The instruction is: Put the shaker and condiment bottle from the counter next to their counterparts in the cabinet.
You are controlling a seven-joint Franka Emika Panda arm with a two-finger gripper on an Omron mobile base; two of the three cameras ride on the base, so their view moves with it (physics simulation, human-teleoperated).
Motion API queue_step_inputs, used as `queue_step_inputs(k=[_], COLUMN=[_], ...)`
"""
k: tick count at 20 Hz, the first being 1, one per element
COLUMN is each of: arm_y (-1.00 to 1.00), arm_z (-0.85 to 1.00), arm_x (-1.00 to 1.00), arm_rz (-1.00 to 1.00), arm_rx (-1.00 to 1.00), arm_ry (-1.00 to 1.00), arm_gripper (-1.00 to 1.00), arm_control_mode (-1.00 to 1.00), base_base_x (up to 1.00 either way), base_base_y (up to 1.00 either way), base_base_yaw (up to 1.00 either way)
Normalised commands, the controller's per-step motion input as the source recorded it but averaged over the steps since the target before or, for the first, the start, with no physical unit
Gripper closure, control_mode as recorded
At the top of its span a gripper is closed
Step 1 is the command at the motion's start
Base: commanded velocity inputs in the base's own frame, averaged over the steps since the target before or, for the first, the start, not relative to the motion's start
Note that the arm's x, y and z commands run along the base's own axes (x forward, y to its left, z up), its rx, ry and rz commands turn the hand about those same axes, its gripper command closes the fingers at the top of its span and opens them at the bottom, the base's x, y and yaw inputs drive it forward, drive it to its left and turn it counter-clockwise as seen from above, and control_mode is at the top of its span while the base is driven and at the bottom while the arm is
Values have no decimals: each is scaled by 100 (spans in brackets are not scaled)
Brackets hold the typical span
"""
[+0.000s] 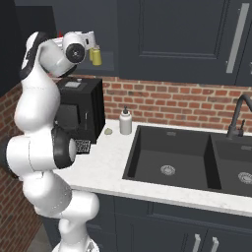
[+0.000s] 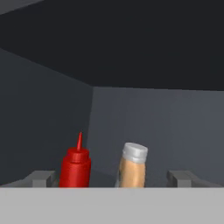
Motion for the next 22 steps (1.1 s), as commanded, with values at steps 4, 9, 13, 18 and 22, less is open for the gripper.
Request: queue_step_inputs(k=[4,9,13,18,22], arm_y=[-33,-27,-18,-16,-14], arm_z=[-1,-38,-69,-71,-72], arm_x=[-65,-98,-100,-100,-100], arm_rz=[0,0,0,0,1], arm_rx=[0,-1,-8,-8,-7], arm_ry=[-6,-1,0,0,0], arm_gripper=[-100,-100,-100,-100,-100], arm_control_mode=[-100,-100,-100,-100,-100], base_base_x=[0,0,0,0,0], base_base_y=[0,0,0,0,0], base_base_yaw=[0,0,0,0,0])
